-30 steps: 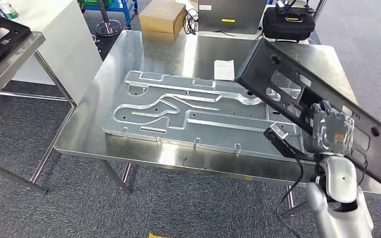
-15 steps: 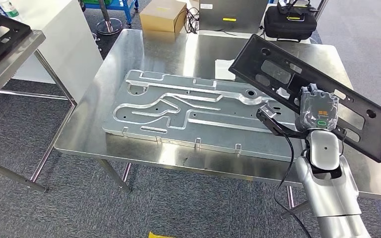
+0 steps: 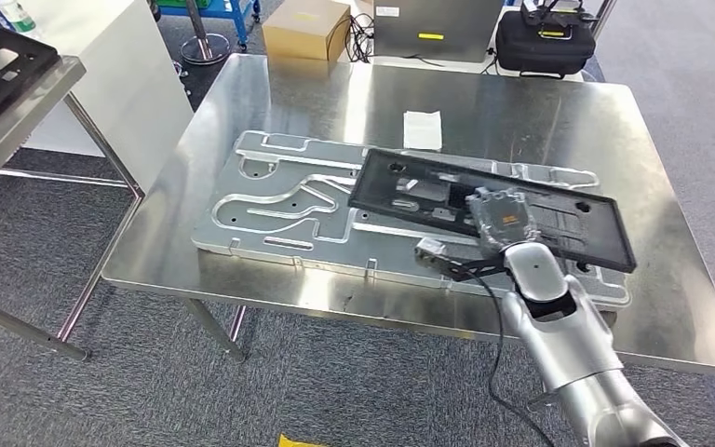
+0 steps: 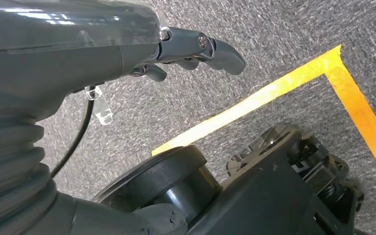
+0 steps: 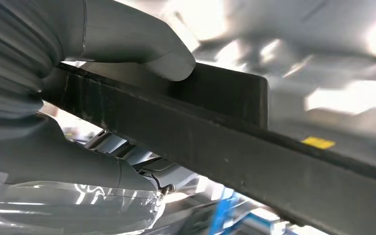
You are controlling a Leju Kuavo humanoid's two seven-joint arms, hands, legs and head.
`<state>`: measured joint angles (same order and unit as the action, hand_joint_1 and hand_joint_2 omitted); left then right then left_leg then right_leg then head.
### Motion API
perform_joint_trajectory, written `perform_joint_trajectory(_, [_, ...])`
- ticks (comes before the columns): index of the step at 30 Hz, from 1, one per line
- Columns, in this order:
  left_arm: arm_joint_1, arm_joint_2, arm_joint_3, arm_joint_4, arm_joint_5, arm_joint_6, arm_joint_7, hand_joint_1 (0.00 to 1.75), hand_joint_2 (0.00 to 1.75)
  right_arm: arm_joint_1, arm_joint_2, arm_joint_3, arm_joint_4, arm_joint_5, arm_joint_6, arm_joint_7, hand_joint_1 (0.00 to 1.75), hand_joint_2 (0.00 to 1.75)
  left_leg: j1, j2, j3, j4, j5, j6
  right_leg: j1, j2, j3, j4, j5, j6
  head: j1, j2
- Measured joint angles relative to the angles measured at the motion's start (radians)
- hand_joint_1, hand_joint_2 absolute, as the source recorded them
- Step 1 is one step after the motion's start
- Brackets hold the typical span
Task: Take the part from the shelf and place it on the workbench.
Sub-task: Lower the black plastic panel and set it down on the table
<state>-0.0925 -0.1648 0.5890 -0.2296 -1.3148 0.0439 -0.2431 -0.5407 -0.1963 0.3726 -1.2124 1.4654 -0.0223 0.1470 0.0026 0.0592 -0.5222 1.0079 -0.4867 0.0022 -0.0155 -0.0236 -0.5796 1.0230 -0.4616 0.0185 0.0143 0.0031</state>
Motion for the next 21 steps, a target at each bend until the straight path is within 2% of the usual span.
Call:
perform_joint_trajectory(4, [-0.002, 0.0, -0.009, 0.0, 0.0, -0.002, 0.008, 0.0, 1.75, -0.028, 0.052, 0.087, 0.083, -0.01, -0.007, -0.008, 1.75, 1.75, 0.0, -0.001, -0.001, 0.0, 0.001, -0.001, 0.001, -0.002, -0.001, 0.0, 0.0, 0.0, 0.0, 0.0])
perform_joint_trajectory(9, [-0.002, 0.0, -0.011, 0.0, 0.007, -0.006, 0.01, 0.0, 1.75, -0.063, 0.096, 0.14, 0.14, -0.031, -0.015, -0.008, 1.75, 1.75, 0.0, -0.003, -0.001, 0.0, 0.001, -0.001, 0.001, -0.002, -0.001, 0.0, 0.0, 0.0, 0.0, 0.0])
perform_joint_trajectory(21, [0.002, 0.0, -0.013, 0.0, 0.02, -0.011, -0.029, 0.0, 1.75, -0.081, 0.121, 0.195, 0.19, -0.062, -0.025, 0.004, 1.75, 1.75, 0.0, -0.003, -0.002, 0.002, 0.001, -0.001, 0.0, -0.003, 0.0, 0.0, 0.0, 0.0, 0.0, 0.0])
